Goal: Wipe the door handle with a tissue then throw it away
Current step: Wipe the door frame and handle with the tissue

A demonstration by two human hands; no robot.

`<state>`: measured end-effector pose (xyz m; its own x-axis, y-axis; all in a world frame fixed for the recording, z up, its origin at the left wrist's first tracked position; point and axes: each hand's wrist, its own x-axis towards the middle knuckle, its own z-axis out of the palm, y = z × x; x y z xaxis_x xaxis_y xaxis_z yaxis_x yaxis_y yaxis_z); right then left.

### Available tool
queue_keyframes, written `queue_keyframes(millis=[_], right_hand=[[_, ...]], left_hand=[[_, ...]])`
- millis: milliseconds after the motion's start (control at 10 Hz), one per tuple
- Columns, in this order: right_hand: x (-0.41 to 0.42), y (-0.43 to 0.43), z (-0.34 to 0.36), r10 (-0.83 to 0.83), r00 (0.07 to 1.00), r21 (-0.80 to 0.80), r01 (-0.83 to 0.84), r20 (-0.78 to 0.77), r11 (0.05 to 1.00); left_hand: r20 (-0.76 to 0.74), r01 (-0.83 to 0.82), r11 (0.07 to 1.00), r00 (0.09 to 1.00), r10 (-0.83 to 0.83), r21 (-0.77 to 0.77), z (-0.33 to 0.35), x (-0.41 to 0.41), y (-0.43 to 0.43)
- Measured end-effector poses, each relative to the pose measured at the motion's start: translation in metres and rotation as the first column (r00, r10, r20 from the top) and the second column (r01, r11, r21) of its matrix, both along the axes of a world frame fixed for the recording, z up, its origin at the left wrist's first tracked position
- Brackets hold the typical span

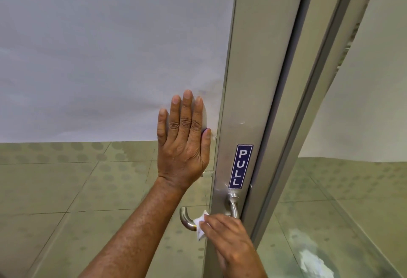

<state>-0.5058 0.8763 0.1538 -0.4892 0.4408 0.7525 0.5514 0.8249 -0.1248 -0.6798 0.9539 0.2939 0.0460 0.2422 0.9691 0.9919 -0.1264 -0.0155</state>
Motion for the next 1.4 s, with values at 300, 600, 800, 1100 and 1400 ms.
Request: queue_keyframes(millis=[300,600,800,1100,1400], right_hand=[[-0.070,-0.010,0.023,-0.157,0.986,-0.200,0.166,0.059,0.966],[-0.072,-0.011,0.021,-0.182,0.964,-0.164,0.215,0.193,0.963],[-0.041,-0.004,0.001,-0.122,0.971,0.085,0.107,0.204,0.991],[0.003,0.017,-0.004,0.001,0.969,0.080,-0.021,0.245,0.997],[0.045,0.028,-0.006,-0.108,0.969,0.045,0.100,0.222,0.994]], left_hand=[[-0.001,-0.009,1.000,1.000,0.009,0.001,-0.002,-0.001,0.001],[-0.004,-0.018,1.000,1.000,0.018,-0.010,-0.001,-0.001,0.001],[-0.004,-0.013,1.000,1.000,0.013,-0.012,-0.001,-0.001,0.000],[-0.001,-0.011,1.000,1.000,0.011,-0.013,-0.001,-0.001,-0.001],[-0.002,-0.008,1.000,1.000,0.008,-0.012,-0.001,-0.001,-0.001]])
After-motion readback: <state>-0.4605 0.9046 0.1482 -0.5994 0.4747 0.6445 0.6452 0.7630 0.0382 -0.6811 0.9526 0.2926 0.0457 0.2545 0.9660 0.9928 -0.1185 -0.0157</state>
